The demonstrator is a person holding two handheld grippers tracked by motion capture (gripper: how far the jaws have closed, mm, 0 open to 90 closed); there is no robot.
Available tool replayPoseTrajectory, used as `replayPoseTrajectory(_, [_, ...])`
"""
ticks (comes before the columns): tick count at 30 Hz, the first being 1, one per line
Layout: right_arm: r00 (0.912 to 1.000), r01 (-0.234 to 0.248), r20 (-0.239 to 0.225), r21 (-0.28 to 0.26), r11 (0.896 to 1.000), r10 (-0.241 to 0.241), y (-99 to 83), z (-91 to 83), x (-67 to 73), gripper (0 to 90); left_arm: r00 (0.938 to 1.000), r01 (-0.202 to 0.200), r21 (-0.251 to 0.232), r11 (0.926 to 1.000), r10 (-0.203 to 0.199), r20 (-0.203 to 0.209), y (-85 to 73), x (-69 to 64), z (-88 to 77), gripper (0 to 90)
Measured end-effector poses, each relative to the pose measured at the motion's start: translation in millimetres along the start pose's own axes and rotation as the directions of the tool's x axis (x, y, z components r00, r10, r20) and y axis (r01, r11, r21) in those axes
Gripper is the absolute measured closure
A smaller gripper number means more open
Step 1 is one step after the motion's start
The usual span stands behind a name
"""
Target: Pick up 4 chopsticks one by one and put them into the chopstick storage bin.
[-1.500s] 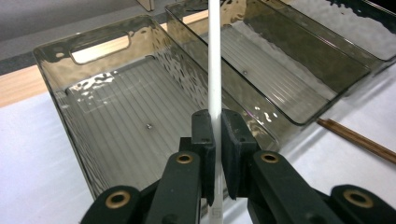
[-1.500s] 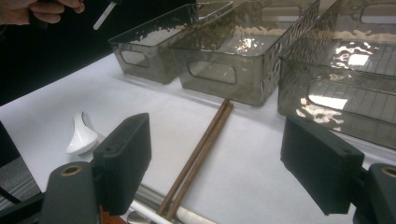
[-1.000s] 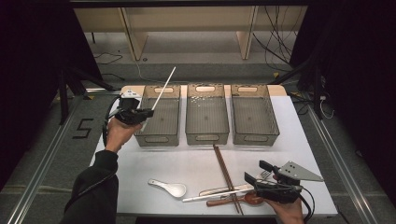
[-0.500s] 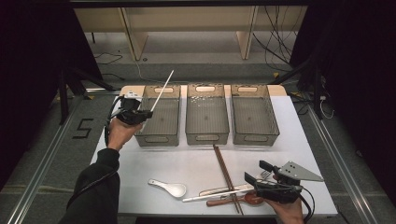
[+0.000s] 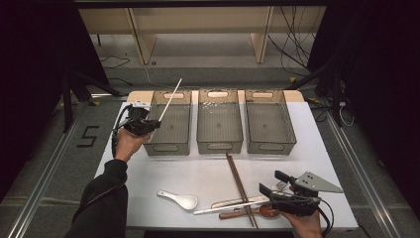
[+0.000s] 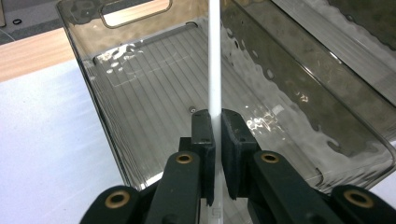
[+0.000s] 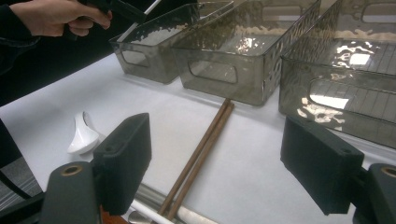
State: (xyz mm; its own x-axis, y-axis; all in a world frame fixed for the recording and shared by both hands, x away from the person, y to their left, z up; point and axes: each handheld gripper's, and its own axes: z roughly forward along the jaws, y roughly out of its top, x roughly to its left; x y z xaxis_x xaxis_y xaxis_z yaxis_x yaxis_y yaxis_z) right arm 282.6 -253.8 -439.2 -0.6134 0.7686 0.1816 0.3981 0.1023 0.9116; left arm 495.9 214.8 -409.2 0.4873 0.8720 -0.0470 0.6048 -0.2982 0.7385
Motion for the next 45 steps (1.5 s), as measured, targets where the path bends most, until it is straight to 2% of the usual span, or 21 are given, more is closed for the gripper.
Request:
replayPoseTrajectory(9, [1.0000,-0.001,0.000,0.000,1.000,0.001,-0.1,0.3,0.0,25.2,0.9999,-0.007,0.033,0.9994,0.008,-0.008,-2.6,1.5,3.6,83.9])
replayPoseTrajectory(23, [1.0000,-0.003,-0.001,0.001,1.000,0.003,-0.5,1.0,-0.2,25.2,0.9998,0.012,0.082,0.9965,-0.010,-0.014,-5.2,1.7,10.8,82.9])
replayPoseTrajectory(25, [1.0000,-0.005,-0.001,0.002,1.000,0.005,-0.5,0.9,-0.1,25.2,0.9998,0.015,0.076,0.9970,-0.014,-0.014,-5.5,1.1,11.0,82.3])
replayPoseTrajectory(27, [1.0000,-0.005,0.000,0.000,1.000,0.005,-0.5,0.8,-0.4,25.2,0.9996,0.028,0.065,0.9975,-0.027,-0.011,-4.9,0.0,10.5,73.6])
replayPoseTrajectory(29, [1.0000,-0.006,0.000,0.000,1.000,0.006,-0.5,0.8,-0.6,25.2,0.9998,0.019,0.062,0.9979,-0.018,-0.011,-4.1,-1.3,8.7,70.7])
replayPoseTrajectory(31, [1.0000,-0.005,0.000,0.000,1.000,0.005,-0.5,0.6,-0.4,25.2,0.9995,0.031,0.055,0.9980,-0.030,-0.009,-3.3,-2.5,6.3,65.6])
replayPoseTrajectory(33, [1.0000,-0.005,0.000,0.000,1.000,0.005,-0.5,0.4,-0.4,25.2,0.9989,0.045,0.044,0.9980,-0.045,0.011,-3.1,-4.2,2.7,61.7])
replayPoseTrajectory(39, [1.0000,-0.005,0.001,0.000,1.000,0.005,-0.5,0.3,-0.3,25.2,0.9970,0.051,0.032,0.9982,-0.053,0.056,-2.4,-18.6,-10.4,43.4])
replayPoseTrajectory(45, [1.0000,-0.006,0.004,-0.002,1.000,0.006,-0.6,0.1,-0.8,25.1,0.9935,0.005,0.020,0.9998,-0.007,0.114,-4.0,-42.7,-23.4,32.3])
